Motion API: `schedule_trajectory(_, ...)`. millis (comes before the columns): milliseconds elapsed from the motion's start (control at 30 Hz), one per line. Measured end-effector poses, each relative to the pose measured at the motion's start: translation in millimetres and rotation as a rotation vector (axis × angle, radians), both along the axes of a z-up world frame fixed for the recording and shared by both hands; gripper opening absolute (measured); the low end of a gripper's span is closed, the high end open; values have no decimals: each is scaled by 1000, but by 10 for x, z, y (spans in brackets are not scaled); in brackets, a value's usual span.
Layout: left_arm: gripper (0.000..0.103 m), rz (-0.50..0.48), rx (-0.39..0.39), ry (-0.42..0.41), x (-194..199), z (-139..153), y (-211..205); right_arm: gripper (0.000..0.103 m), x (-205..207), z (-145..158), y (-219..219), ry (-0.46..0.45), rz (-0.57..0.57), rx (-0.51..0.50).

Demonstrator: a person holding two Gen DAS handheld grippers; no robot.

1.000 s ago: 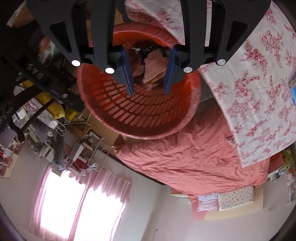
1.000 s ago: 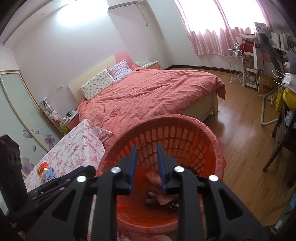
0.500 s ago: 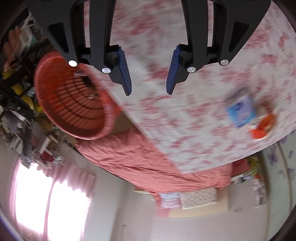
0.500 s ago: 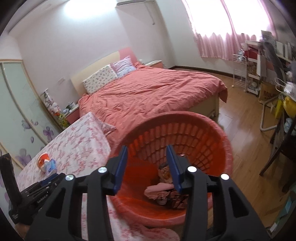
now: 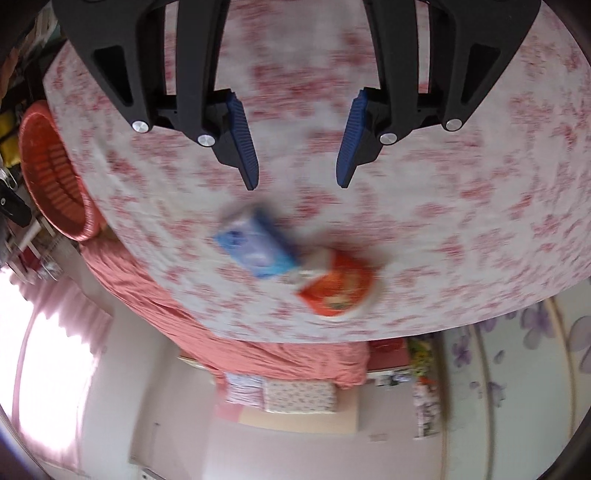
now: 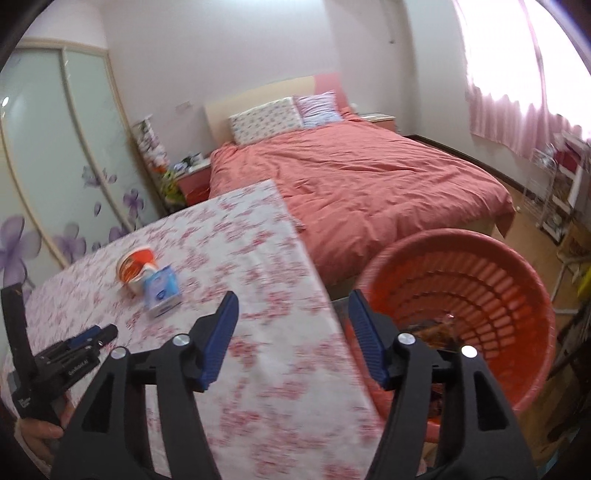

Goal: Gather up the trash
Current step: 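Move both open tools back over the bed toward the orange cup and blue tissue pack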

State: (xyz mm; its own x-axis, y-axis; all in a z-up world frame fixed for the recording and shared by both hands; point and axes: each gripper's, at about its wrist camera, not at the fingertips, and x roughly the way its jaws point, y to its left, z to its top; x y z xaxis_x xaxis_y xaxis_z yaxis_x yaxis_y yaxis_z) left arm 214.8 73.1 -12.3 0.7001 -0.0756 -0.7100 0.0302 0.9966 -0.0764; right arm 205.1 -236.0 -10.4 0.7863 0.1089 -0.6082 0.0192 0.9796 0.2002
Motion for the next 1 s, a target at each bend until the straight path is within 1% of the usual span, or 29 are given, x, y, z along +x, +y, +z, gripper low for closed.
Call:
schedule_trajectory(33, 45, 12, -1, 0, 2, -2, 71, 65, 44, -4, 140, 4, 23, -13)
schedule_trajectory(100, 53, 45, -6, -3, -14, -11, 254, 68, 115, -21, 358, 13, 57, -35)
schedule_trajectory(233, 55, 92, -14, -11, -51, -21, 559, 73, 264, -75, 756, 24, 115, -74)
schedule_trajectory(333, 62, 123, -12, -19, -85, -19, 726, 77, 400, -137, 1002, 36, 161, -87)
schedule_trajectory(367, 65, 133, -13, -21, -92, -16, 783, 78, 462, -167, 1102, 45, 181, -93)
schedule_trajectory(467, 69, 162, -4, -17, -76, -30, 940, 78, 645, -278, 1391, 81, 236, -118)
schedule_trajectory(567, 70, 178, -15, -7, -63, -37, 1078, 78, 835, -412, 1633, 118, 278, -135)
schedule_trajectory(733, 70, 196, -20, 3, -58, -49, 1242, 78, 1119, -577, 1885, 168, 294, -168)
schedule_trajectory(800, 70, 194, -33, 10, -53, -68, 1283, 77, 1171, -615, 1927, 179, 303, -170)
schedule_trajectory(900, 70, 193, -35, 22, -39, -103, 1318, 77, 1244, -661, 1981, 190, 304, -206)
schedule_trajectory(1000, 70, 188, -35, 26, -17, -124, 1312, 74, 1307, -697, 1982, 204, 302, -205)
